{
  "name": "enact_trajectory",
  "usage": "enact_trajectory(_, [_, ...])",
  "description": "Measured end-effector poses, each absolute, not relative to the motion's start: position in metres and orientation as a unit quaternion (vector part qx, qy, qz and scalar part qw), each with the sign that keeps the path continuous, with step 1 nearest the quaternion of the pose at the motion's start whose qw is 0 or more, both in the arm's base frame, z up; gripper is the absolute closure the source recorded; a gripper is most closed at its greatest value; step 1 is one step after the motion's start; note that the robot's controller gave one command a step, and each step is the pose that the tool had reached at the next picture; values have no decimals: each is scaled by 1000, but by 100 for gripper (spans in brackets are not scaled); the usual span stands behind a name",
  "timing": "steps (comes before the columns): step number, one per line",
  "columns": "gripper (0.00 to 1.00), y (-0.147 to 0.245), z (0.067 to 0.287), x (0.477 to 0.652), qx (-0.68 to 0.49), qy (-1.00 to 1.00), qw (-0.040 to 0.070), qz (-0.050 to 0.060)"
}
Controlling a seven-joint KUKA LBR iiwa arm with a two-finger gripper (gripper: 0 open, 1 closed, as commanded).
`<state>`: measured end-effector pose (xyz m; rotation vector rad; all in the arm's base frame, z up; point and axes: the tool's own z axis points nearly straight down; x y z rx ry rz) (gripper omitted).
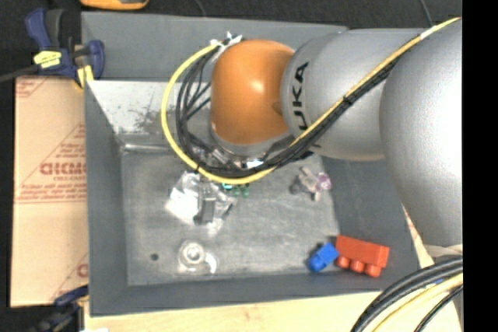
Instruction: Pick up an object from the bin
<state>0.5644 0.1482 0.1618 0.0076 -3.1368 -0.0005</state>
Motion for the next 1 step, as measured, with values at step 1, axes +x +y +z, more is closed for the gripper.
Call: enact_trajectory(1, [0, 111, 71, 637, 174, -985, 0, -1])
